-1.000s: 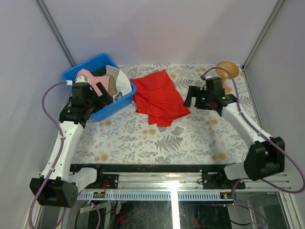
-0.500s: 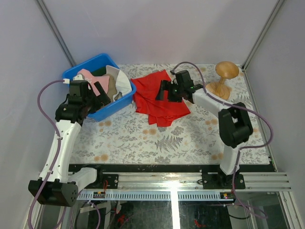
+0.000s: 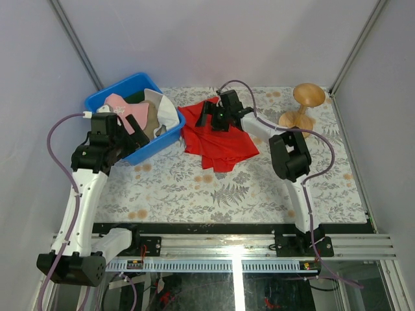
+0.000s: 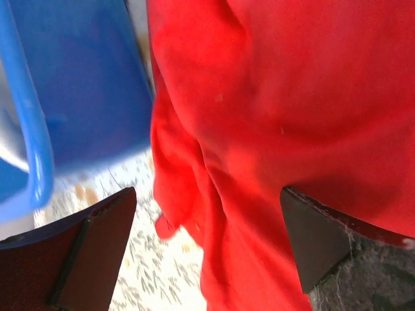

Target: Stack the hats

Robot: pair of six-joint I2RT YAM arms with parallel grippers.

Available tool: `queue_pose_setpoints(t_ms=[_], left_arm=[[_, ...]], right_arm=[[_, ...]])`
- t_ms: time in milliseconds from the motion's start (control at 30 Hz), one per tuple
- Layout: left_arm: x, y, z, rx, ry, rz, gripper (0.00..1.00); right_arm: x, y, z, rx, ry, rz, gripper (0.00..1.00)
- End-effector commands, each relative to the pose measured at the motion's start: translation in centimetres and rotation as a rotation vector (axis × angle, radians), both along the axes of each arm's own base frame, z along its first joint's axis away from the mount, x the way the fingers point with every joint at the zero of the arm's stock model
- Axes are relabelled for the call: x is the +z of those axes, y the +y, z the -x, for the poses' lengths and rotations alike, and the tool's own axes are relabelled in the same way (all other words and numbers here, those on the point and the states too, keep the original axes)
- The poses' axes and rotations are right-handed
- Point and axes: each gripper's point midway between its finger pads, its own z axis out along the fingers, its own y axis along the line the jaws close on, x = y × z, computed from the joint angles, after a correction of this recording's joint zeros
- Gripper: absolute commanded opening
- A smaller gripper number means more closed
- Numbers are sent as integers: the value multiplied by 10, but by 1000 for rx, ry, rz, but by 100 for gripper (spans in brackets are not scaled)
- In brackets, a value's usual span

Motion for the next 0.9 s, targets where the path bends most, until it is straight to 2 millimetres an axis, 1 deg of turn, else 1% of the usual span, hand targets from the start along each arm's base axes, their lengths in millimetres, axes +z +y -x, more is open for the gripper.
queue_pose_setpoints(t_ms=[0,133,233,300,367,433,533,600,667,733,800,867], left_arm=[[15,-4,15,1,-10,29,100],[21,-4,25,-1,2,31,100],[26,-1,32,1,5,21,100],[29,0,37,3,7,16,100],[29,1,41,0,13,6,100],[27,4,46,1,26,-9,100],[23,5,51,-4,43,-21,100],[19,5,53,-10,58,-25,100],[15,5,54,-16,69,-30,100],[14,5,56,-23,77,-34,100],[12,5,56,-29,84,-39,100],[11,6,57,-30,84,-45,100]], right_arm=[[21,16,-36,-54,-55,-27,99],[9,21,-60,-81,-57,15,99],[2,19,-78,-122,-81,54,100],[-2,14,-90,-155,-105,83,100],[-6,4,-101,-206,-116,117,100],[-14,-13,-110,-270,-99,157,99],[-28,-40,-120,-349,-42,183,99],[-34,-59,-126,-401,-31,203,100],[-32,-79,-136,-448,-62,230,99],[-22,-97,-149,-482,-112,237,100],[-9,-108,-164,-502,-167,224,100],[12,-109,-178,-488,-246,189,100]])
